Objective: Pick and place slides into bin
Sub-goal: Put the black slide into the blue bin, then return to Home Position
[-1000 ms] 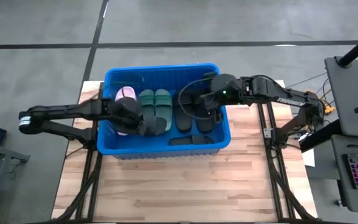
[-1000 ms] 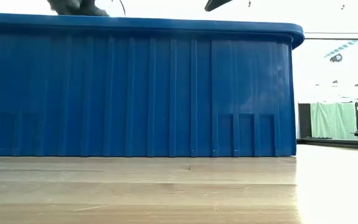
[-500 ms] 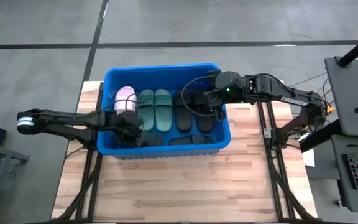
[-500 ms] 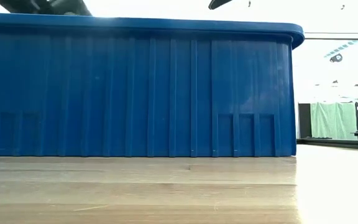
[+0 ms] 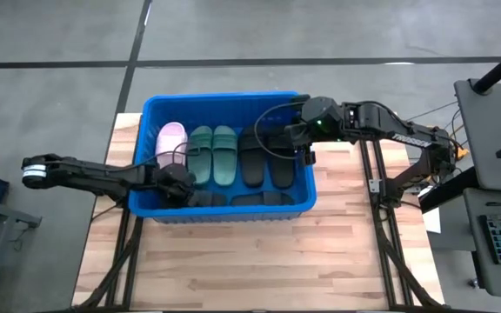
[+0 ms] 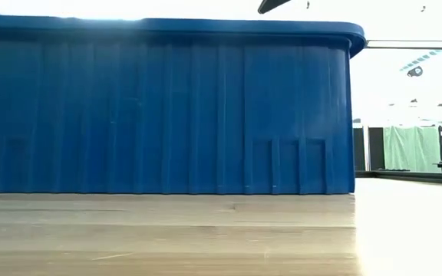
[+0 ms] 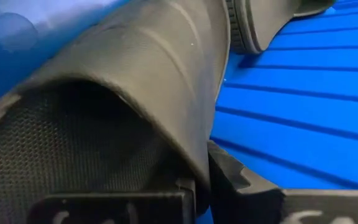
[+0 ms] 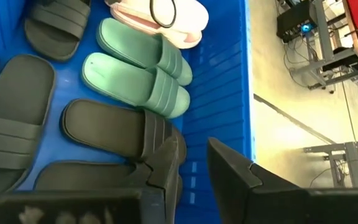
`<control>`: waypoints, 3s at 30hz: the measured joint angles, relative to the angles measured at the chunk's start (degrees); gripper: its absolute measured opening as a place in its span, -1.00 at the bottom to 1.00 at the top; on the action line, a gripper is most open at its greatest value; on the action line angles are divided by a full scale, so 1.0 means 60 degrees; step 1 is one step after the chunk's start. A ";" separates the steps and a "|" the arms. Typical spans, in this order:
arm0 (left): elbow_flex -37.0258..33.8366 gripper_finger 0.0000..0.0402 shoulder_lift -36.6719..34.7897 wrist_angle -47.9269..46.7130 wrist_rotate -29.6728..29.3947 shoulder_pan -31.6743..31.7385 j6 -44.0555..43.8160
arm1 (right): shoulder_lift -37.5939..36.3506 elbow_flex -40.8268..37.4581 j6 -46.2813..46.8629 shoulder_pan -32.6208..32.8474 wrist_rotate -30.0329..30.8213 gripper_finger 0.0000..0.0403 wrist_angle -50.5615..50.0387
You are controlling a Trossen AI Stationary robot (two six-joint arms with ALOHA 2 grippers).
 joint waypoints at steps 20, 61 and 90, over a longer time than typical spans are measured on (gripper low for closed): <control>0.0166 -0.19 0.0009 0.0100 0.0790 0.0030 -0.0112 | 0.0002 0.0002 0.0038 -0.0001 -0.0005 -0.63 0.0012; 0.4059 0.00 0.0168 -0.7730 0.0349 -0.0002 -0.0015 | 0.0002 0.0002 -0.0283 -0.0001 -0.0001 -0.62 0.0088; 0.9151 0.00 0.0620 -0.8908 -0.1878 -0.0008 0.2385 | -0.0200 0.0017 -0.0404 -0.0021 0.0571 -0.71 0.1029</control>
